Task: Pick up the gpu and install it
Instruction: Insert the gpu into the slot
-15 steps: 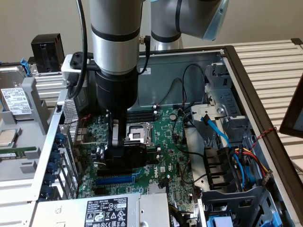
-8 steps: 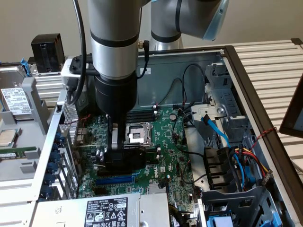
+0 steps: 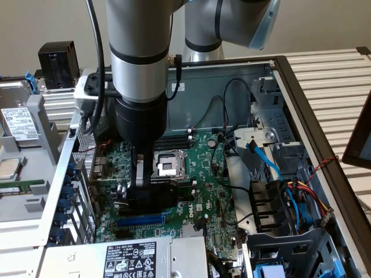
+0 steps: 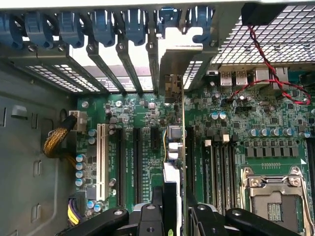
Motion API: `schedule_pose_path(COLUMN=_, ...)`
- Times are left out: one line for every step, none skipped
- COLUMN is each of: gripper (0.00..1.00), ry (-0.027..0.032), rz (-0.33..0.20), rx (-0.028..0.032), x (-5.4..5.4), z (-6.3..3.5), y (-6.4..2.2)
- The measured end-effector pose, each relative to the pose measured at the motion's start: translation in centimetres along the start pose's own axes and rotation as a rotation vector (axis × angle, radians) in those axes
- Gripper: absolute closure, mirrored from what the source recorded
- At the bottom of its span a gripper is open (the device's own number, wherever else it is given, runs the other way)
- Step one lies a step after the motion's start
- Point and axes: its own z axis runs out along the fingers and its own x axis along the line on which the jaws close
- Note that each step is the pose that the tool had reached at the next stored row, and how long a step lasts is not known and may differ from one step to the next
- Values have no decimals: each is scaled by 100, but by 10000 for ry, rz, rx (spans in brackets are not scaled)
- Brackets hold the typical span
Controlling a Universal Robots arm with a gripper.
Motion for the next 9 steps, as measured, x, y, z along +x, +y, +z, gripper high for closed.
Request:
schedule_pose_path(gripper=73, ry=-36, rz=0, rx=-2, x=2, z=6, y=3)
schedule_pose_path(gripper=73, ry=-58, rz=0, rx=-4, x=4, z=11, y=7)
schedule_pose_path(gripper=73, ry=-74, rz=0, rx=-5, x=7, z=16, y=10)
schedule_pose_path(gripper=73, ry=-91, rz=3, rx=-5, x=10, z=21, y=12)
schedule_pose_path(gripper=73, ry=-102, rz=4, rx=-6, x=15, z=24, y=11)
schedule_pose_path(gripper=73, ry=-113, rz=7, rx=-8, x=19, z=27, y=11)
schedule_pose_path(gripper=73, ry=-123, rz=10, rx=-6, x=21, z=33, y=12)
schedule_pose_path(gripper=73, ry=-129, rz=12, rx=-7, x=25, z=37, y=13)
schedule_pose_path(gripper=73, ry=-135, rz=14, rx=-7, x=28, z=44, y=14)
